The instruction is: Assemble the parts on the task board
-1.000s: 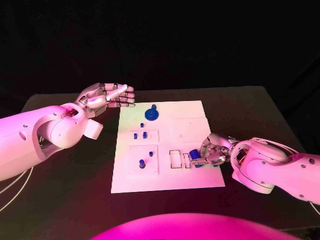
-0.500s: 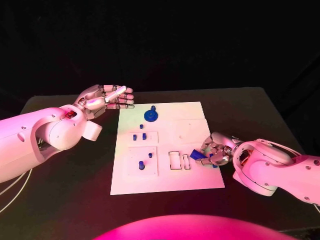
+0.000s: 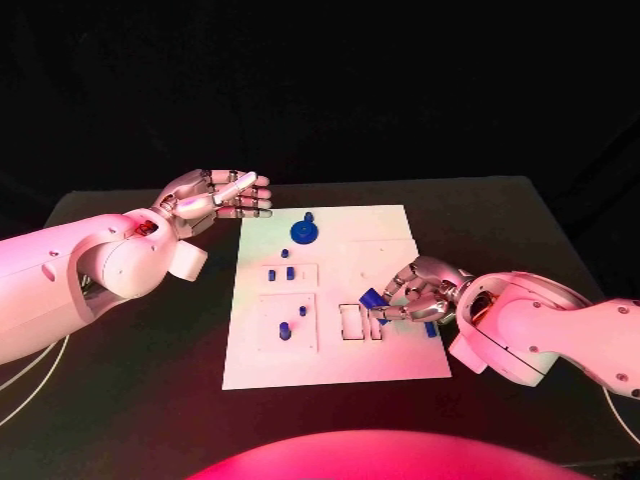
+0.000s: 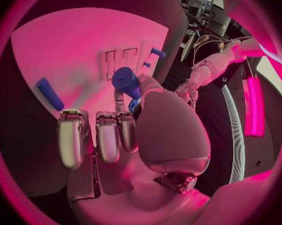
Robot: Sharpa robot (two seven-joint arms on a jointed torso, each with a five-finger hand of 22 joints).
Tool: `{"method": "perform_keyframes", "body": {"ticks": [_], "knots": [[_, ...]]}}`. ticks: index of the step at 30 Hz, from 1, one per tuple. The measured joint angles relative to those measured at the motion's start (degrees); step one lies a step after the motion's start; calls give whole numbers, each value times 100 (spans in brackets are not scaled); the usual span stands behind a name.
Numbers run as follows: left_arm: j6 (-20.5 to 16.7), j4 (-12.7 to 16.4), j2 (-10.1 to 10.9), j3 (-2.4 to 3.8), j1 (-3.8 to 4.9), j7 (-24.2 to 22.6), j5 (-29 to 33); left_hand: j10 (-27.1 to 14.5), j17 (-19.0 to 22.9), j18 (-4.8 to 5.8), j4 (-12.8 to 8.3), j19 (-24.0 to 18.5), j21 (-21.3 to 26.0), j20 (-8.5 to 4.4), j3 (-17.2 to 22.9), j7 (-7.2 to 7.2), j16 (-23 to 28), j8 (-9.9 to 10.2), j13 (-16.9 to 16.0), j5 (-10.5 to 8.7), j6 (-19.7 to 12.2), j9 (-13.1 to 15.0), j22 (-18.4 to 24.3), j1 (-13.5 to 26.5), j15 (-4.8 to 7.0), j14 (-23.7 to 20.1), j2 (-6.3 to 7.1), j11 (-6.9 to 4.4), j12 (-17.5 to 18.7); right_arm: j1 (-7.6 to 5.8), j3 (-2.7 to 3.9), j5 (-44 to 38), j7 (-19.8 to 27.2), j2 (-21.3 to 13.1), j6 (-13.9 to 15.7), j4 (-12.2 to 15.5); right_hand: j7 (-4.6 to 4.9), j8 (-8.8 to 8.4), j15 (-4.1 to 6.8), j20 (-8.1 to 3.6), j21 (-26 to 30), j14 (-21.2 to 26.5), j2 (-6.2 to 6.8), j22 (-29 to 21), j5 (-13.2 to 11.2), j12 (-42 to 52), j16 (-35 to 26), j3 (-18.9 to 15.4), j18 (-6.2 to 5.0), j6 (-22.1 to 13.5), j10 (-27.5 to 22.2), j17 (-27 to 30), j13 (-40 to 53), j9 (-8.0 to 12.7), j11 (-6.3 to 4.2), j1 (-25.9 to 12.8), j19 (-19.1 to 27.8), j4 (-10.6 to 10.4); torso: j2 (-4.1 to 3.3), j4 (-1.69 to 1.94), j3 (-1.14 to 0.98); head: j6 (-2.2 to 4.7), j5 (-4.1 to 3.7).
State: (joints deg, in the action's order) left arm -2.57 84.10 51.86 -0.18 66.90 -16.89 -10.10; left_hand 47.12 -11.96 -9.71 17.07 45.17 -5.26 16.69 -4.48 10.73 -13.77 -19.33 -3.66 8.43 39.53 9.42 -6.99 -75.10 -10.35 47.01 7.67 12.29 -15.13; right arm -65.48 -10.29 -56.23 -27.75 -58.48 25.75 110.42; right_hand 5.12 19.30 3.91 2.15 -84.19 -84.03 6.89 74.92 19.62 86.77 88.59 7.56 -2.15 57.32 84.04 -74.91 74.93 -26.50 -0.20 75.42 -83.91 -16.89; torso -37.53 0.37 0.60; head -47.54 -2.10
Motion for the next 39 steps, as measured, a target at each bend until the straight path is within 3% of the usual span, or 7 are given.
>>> {"method": "perform_keyframes", "body": {"ticks": [3, 8, 11, 21, 32, 39], "knots": [[2, 0, -6, 0, 0, 0, 5, 0, 2, 0, 0, 21, 43, -21, 0, -5, 46, 0, 0, 0, 5, -16, 29, -38, -10, 31, -38, 0, 32, 10, -2, 172, 32, 108, -46, -69, 1, -6, 0, 0, 0, 0, 37, 3, -36, -10, 0, 71, 0, 1, 0, 0, 0, 0, 0, -61, 0, 7, -2, 1, 3, -7, 12], [1, -4, -9, -1, -1, 0, 12, 20, 2, 0, 0, 21, 44, -21, 0, -14, 53, 0, 0, 0, 14, -18, 33, -38, 1, 42, -38, 20, 32, 46, -5, 273, 45, 271, -128, -182, 63, 5, -1, 0, 0, 0, 48, 3, -391, -10, 0, 120, 0, 64, 1, 0, 0, -1, 1, -369, 0, 20, -5, 1, 7, -17, 15], [1, -7, -13, -1, -1, 0, 15, 20, 2, 1, 0, 21, 44, -21, 0, -14, 53, 0, 0, 0, 14, -18, 33, -38, 1, 42, -38, 20, 32, 88, -6, 274, 42, 367, -164, -250, 76, 91, -1, 0, 0, 0, 53, 3, -396, -10, 0, 80, 0, 104, 1, 0, -1, -19, 1, -586, 0, 16, -5, 1, 7, -26, 15], [-1, -7, -14, -1, -1, -1, 27, 20, 1, 0, -1, 42, 67, 0, 32, 8, 98, -22, -1, 0, 35, -30, 53, -36, -19, 62, -97, 21, 53, 166, -9, 60, -28, 538, -191, -381, 36, 153, -1, 1, -24, 0, -2, 2, -467, -10, 0, 5, 0, 172, -11, 1, -1, -95, -10, -767, 0, 11, -9, 6, 3, -48, 77], [0, -2, -11, -2, -1, 4, 42, 61, 1, 0, -16, 62, 67, -20, 47, 11, 122, -22, -1, 0, 74, -36, 71, -60, -19, 102, -121, 20, 53, 193, -7, -263, -152, 640, -188, -493, -25, 213, 41, -20, -67, 0, 34, 2, -547, -10, 25, -77, 0, 234, 1, -4, -1, -133, -42, -850, -21, 22, -6, 6, 3, -71, 109], [1, 0, -8, -2, -1, 8, 47, 61, 1, 0, -16, 62, 67, -20, 47, 11, 122, -22, -1, 0, 75, -36, 71, -60, -19, 102, -121, 20, 53, 209, -8, -426, -230, 700, -197, -541, -146, 259, 42, -41, -67, 0, 36, 1, -692, -27, 24, -217, 0, 393, 2, -4, -1, -180, -44, -1029, 0, 0, -4, 3, -1, -66, 118]]}}
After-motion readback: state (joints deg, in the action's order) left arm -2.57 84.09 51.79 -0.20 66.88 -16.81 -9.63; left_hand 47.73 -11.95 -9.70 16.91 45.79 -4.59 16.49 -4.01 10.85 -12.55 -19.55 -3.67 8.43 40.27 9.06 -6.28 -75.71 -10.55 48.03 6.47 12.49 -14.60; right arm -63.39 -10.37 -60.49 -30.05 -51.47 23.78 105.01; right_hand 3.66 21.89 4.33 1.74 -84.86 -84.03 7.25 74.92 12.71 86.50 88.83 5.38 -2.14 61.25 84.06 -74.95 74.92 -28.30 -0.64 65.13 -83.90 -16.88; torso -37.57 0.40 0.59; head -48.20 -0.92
